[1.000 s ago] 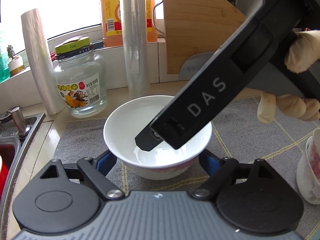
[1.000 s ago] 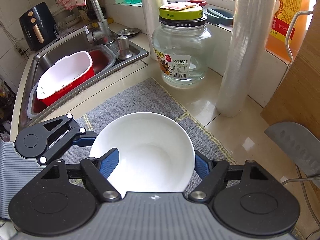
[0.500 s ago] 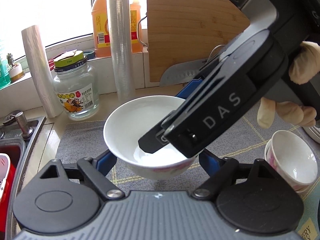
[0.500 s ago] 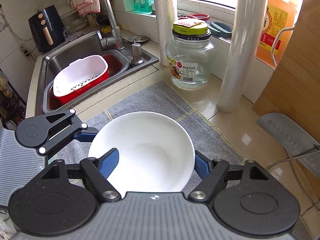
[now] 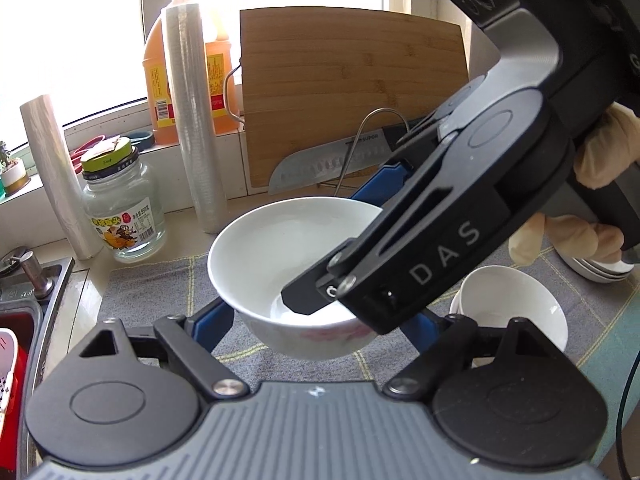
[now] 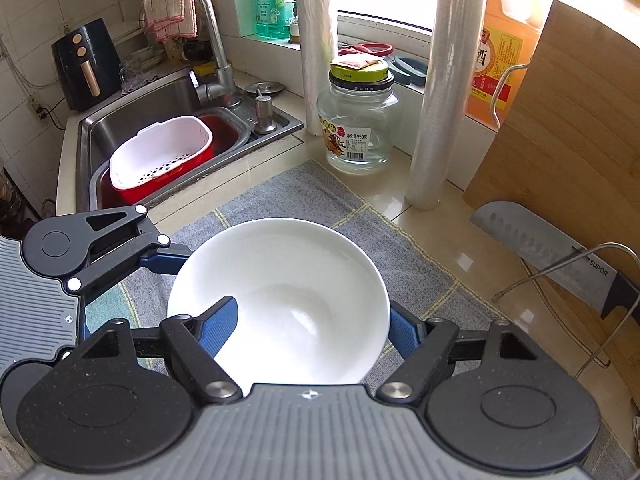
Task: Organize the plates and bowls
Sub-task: 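Carry the pink-flower bowl with the right gripper over the nested bowls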
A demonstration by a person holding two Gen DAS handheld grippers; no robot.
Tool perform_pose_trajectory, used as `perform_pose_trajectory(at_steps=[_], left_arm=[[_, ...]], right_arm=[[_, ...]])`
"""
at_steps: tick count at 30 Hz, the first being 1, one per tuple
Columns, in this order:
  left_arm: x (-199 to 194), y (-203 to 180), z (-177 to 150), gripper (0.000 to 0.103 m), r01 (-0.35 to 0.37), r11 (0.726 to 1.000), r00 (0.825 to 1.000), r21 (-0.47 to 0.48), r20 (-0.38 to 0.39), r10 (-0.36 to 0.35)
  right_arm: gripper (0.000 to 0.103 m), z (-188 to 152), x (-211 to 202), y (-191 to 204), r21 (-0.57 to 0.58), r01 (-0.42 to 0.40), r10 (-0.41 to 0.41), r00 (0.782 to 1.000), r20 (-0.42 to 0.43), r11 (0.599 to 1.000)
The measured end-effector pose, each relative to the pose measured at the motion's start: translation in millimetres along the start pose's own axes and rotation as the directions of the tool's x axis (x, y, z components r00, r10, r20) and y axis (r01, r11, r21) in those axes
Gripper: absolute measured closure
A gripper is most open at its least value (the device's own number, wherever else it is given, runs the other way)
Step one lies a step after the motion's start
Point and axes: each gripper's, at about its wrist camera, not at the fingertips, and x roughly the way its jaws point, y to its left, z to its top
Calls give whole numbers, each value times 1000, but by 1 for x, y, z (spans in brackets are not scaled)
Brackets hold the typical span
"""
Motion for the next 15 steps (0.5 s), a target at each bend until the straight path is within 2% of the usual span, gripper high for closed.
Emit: perform_pose_trajectory(at_steps=[15], left_arm=[[-11, -42, 4, 15, 98, 992, 995, 74, 8, -98]], right_arm=[[20, -42, -50, -9, 79, 84, -86, 996, 26, 993]])
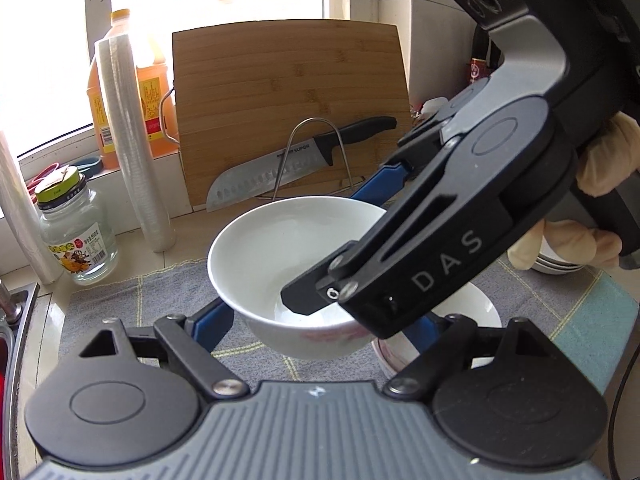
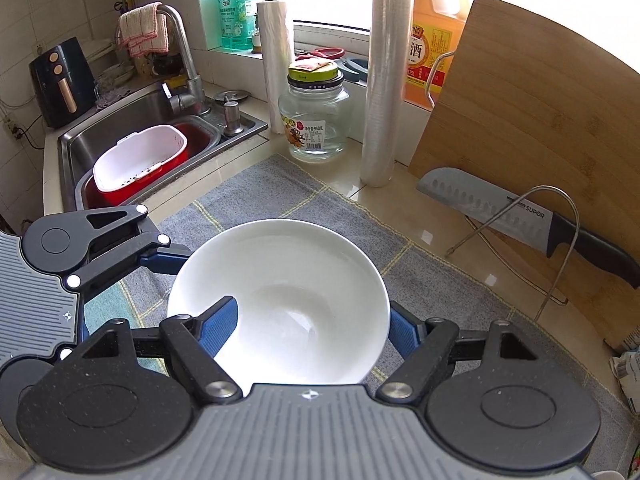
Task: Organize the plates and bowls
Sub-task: 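Carry the pink-flower bowl with the right gripper over the nested bowls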
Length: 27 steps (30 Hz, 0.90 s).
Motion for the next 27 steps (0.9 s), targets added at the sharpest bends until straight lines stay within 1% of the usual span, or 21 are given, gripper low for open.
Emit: perform_pose_trajectory(at_steps=[11, 17, 19, 27], left_arm=[[11, -35, 4, 15, 96, 995, 995, 40, -12, -96], [18, -49, 1, 15, 153, 987, 988, 52, -20, -152], [22, -51, -2, 15, 168, 984, 986, 53, -30, -166], [33, -58, -7, 15, 190, 980, 980, 61, -71, -186]], right_arm=[[20, -33, -25, -18, 74, 72, -71, 997, -12, 995], [20, -50, -32, -26, 111, 101, -99, 995, -24, 989], [20, -54, -33, -29, 127, 100, -97, 995, -27, 987], [19, -67, -28, -33, 156, 101, -95, 995, -42, 983]])
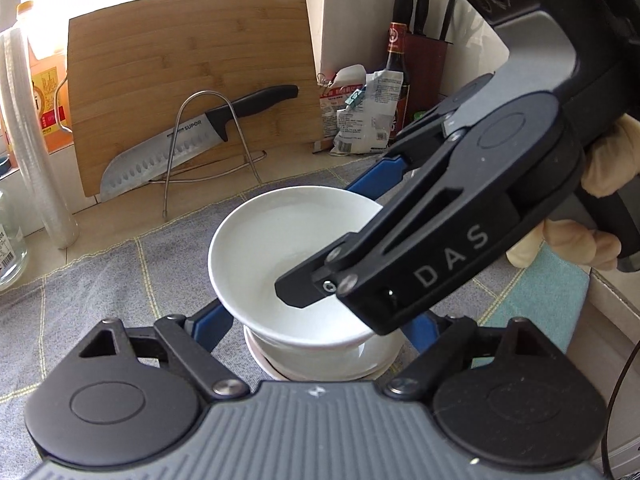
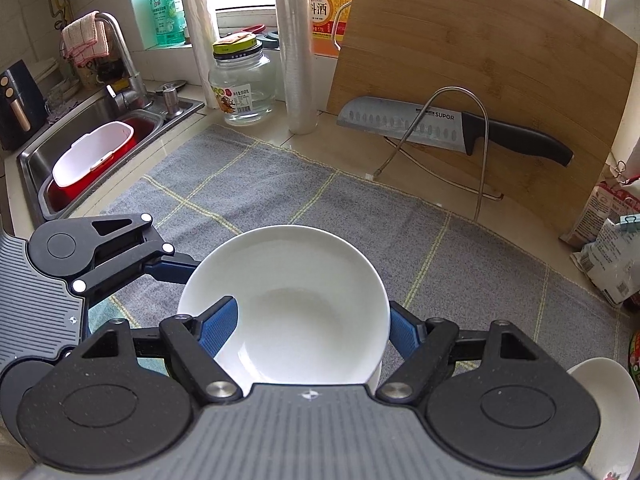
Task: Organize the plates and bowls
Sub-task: 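Carry the pink-flower bowl with the right gripper over the nested bowls, then lower the bowl into the nested bowls and open the right gripper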
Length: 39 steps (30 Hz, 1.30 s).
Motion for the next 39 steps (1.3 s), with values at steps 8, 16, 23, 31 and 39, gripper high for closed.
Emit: perform_pose_trajectory(at_steps=[8, 16, 23, 31, 39], left_arm=[[5, -3, -4, 15, 13, 1000, 999, 2, -31, -13], [9, -5, -7, 15, 23, 1000, 999, 10, -49, -22], [11, -6, -8, 15, 28, 999, 998, 18, -55, -27], [8, -5, -10, 8, 28, 999, 998, 29, -49, -27], [-6, 0, -18, 7, 37, 999, 999, 36, -34, -35]], right_arm=[[19, -7, 8, -3, 9, -4, 4, 1000, -23, 1000], [19, -9, 11, -6, 19, -12, 13, 1000, -29, 1000], [19, -10, 12, -6, 18, -9, 10, 1000, -30, 1000], [5, -10, 8, -8, 26, -17, 17, 1000, -2, 1000], [0, -8, 1, -5, 18, 19, -20, 999, 40, 1000]])
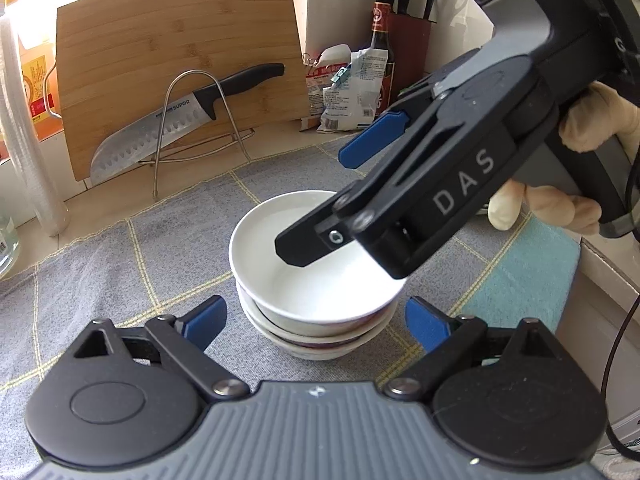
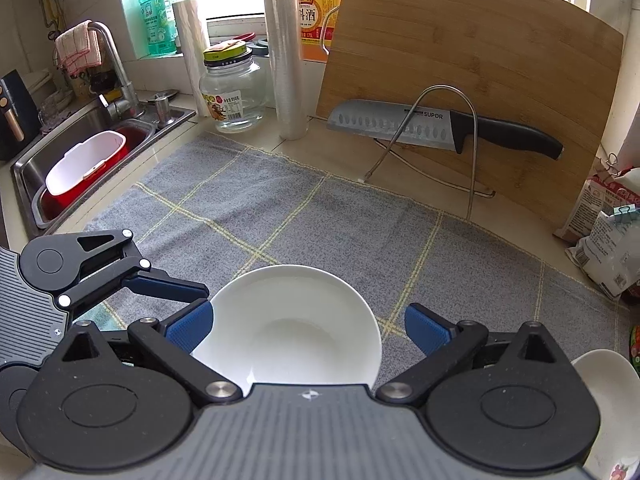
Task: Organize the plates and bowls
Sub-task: 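Lower the bowl into the nested bowls and open the right gripper, then grip the three-bowl stack from opposite sides with both grippers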
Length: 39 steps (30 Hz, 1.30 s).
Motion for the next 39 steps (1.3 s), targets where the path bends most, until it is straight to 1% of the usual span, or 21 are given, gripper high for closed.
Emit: perform_pose_trajectory(at_steps=[9, 14, 16, 23, 25, 27, 32, 34, 38, 39], left_arm=[[-9, 20, -15, 7, -11, 1000, 1000, -24, 22, 12], [-5, 27, -24, 7, 0, 1000, 1000, -14, -5, 0], [-2, 28, -28, 7, 13, 1000, 1000, 2, -13, -13], [19, 26, -36, 7, 55, 997, 997, 51, -65, -52], [26, 26, -38, 7, 65, 997, 995, 47, -84, -61], [34, 27, -40, 7, 67, 997, 993, 36, -101, -63], [50, 24, -41, 7, 49, 999, 989, 19, -137, -46], [54, 22, -39, 5, 33, 999, 991, 22, -133, -30], [62, 13, -35, 1, 6, 998, 986, 69, -165, 6], [63, 12, -35, 1, 7, 998, 985, 69, -171, 4]], right_arm=[[0, -16, -10, 14, -29, 35, -34, 999, 32, 999], [0, -29, -17, 20, -11, 44, -44, 998, 37, 999], [0, -36, -20, 23, 3, 64, -64, 997, 37, 998], [0, -65, -22, 29, 59, 126, -125, 992, -20, 990], [0, -74, -19, 28, 66, 148, -145, 988, -48, 987], [0, -82, -16, 24, 86, 154, -148, 986, -71, 984], [0, -98, -1, 13, 64, 164, -156, 981, -115, 984], [0, -103, 7, 7, 50, 160, -153, 980, -128, 986], [0, -108, 23, -5, 19, 129, -125, 982, -142, 991], [0, -109, 27, -7, 9, 121, -119, 982, -145, 993]])
